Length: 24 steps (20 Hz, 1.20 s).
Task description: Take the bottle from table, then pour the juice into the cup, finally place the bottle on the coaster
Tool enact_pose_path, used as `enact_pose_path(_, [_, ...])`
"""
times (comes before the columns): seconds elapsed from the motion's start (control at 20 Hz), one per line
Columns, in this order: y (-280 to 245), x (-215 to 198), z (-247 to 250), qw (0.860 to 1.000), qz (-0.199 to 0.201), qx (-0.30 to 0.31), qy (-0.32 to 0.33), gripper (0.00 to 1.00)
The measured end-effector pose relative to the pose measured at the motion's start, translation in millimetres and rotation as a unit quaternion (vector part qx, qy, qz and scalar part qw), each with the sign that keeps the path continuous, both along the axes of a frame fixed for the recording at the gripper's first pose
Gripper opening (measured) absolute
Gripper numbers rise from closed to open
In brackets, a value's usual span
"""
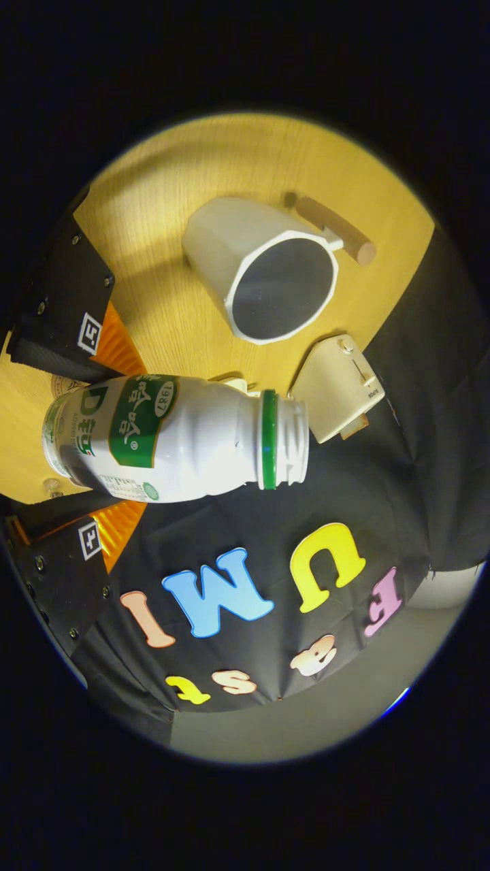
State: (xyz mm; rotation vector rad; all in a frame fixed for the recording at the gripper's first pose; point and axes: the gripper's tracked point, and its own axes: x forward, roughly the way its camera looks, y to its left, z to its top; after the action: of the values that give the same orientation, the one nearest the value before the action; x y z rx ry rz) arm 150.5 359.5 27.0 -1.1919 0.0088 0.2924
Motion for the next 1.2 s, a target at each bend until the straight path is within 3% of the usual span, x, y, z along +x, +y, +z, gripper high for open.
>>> enact_pose_path(1.2, [4.5,11.8,6.6,0.984,0.005,-0.164,-0.065,0.73])
